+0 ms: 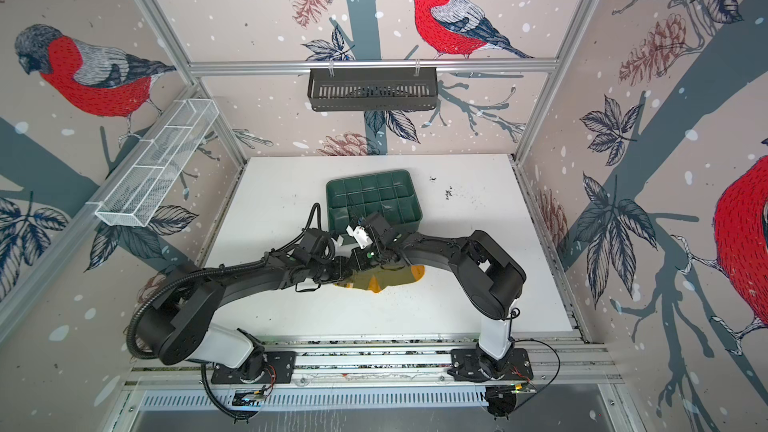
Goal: Roll the socks
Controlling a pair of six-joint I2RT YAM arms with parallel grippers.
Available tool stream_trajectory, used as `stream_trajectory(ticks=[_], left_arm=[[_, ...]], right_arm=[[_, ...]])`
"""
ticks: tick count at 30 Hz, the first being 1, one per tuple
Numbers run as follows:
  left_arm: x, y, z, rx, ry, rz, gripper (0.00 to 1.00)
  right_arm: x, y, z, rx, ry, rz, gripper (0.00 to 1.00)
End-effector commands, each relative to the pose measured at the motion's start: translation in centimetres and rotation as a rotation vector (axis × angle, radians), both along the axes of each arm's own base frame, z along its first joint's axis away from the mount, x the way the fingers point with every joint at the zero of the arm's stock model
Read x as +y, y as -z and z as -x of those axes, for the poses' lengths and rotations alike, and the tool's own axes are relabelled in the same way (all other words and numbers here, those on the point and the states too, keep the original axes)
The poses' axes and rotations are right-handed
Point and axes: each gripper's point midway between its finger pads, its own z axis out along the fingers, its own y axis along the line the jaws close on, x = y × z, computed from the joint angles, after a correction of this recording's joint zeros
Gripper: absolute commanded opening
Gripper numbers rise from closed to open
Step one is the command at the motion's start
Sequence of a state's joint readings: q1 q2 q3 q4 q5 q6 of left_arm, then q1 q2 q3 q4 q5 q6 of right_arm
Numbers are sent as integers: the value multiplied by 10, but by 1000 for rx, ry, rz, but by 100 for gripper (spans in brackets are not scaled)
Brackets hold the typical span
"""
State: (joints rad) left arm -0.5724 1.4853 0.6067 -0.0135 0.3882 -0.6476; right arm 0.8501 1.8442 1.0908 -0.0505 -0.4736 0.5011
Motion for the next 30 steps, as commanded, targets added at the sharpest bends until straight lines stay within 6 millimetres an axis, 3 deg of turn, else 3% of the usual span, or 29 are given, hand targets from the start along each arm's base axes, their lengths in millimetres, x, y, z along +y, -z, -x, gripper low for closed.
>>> stream_trajectory(ticks=[1,18,24,30], left_arm=[[-4,-5,-3,-23,14,16,10],[-8,-13,-4,-32,27,39,11],[-10,-32,-7,-66,31,75,25],[3,-53,-14,-107,-4,77,29]], right_arm=[[5,0,-2,-1,-8,-13,15],[-8,30,-3,21,6,84,14],[-15,43,-4,19,13,135,14],[-17,48,-5,19,19,149,13]])
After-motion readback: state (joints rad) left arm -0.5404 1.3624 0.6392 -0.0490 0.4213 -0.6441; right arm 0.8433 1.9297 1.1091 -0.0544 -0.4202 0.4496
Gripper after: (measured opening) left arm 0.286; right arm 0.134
